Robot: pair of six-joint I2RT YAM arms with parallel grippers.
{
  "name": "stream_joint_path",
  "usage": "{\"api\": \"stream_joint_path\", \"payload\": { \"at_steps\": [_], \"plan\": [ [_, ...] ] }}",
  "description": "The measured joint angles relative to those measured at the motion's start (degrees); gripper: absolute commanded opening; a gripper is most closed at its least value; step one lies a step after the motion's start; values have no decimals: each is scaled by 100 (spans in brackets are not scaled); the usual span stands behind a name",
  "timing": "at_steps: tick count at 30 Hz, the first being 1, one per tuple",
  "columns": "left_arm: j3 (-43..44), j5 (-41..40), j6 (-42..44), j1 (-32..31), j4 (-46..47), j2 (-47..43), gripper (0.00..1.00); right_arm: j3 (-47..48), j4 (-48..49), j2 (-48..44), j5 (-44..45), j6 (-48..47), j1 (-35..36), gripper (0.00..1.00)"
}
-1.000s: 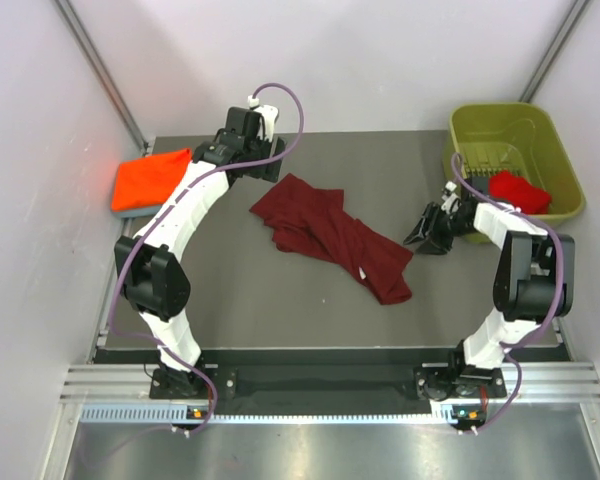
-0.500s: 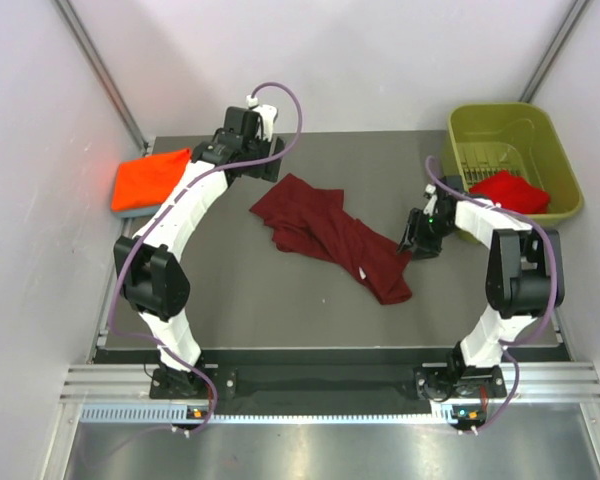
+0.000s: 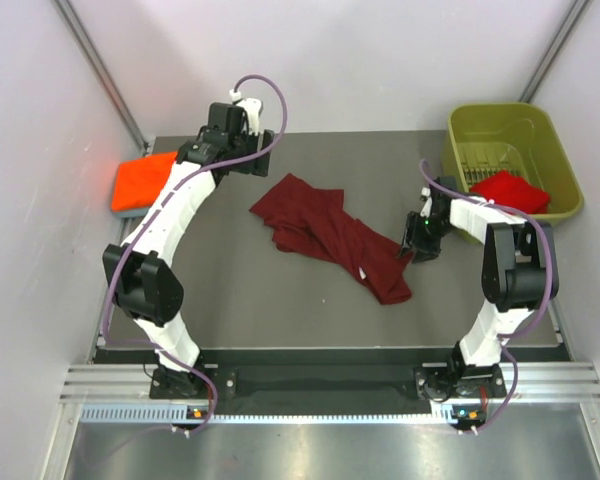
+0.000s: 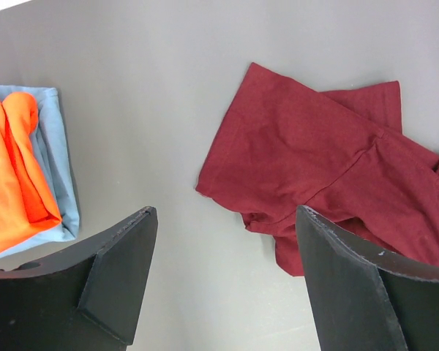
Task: Fold and stack the t-shirts
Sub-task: Flatten the tshirt out
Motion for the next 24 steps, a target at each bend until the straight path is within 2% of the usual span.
{"api": "stream_joint_path", "payload": {
  "at_steps": [8, 15, 20, 24],
  "plan": [
    [0, 61, -85, 20, -4, 0, 81, 256, -26, 227, 26, -107, 4, 39],
    [-103, 37, -81, 35, -4, -37, 81, 573, 81, 520, 39, -256, 42, 1],
    [-175, -7, -79, 129, -2, -39, 80, 850, -11, 544, 254, -426, 72, 0],
    [-186, -26, -79, 210, 15, -22, 80, 1705, -114, 503, 378, -697, 81, 0]
  ]
}}
